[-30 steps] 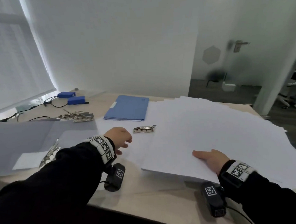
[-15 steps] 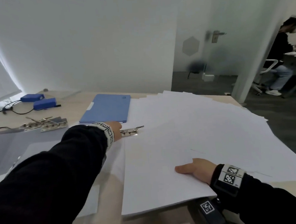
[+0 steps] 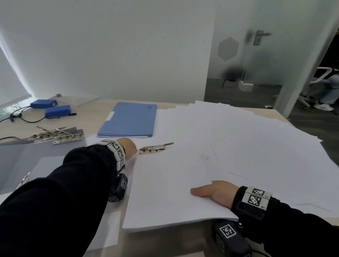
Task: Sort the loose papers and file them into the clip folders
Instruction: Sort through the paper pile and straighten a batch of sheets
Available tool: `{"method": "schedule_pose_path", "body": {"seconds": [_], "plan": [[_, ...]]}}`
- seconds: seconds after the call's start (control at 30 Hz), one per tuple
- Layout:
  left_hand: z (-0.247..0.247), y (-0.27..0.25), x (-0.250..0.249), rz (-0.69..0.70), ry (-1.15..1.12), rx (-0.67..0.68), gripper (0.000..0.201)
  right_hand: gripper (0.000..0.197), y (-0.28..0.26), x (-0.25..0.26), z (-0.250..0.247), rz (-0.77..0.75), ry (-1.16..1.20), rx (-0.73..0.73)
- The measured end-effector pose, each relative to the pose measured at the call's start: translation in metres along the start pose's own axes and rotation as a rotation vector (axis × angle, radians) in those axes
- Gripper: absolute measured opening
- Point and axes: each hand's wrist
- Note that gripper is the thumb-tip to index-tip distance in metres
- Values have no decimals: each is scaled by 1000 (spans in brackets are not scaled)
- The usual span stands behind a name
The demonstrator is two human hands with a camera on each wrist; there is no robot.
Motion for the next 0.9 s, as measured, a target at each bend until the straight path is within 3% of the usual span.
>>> {"method": "schedule_pose_path", "body": {"seconds": [0.1,0.17,0.27,0.33,0.63,0.8,0.9], "plan": [[7,-1,19,-78,-405,38,21,17,0,3,4,-11,16,39],[12,-5,28,-95,-559,90,22,6,-1,4,7,-33,15,12],[17,-11,39,-95,-668,112,20,27,1,5,12,-8,8,20],[22,-9,49,-94,-739,100,19,28,2,6,15,4,5,27],[32,-16,62,-123,-805,184,25,21,-1,9,16,6,-7,22],[35,-12,71,-86,-852,154,11,17,-1,8,17,37,20,12],[35,-14,71,-32,-872,120,4,30,8,5,18,46,-29,-55]]}}
Point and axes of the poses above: each hand's wrist, its own y-axis towards the middle knuckle, its own z-axis out of the palm, x = y × z, and after that the axes turned 11 degrees about x, right-handed
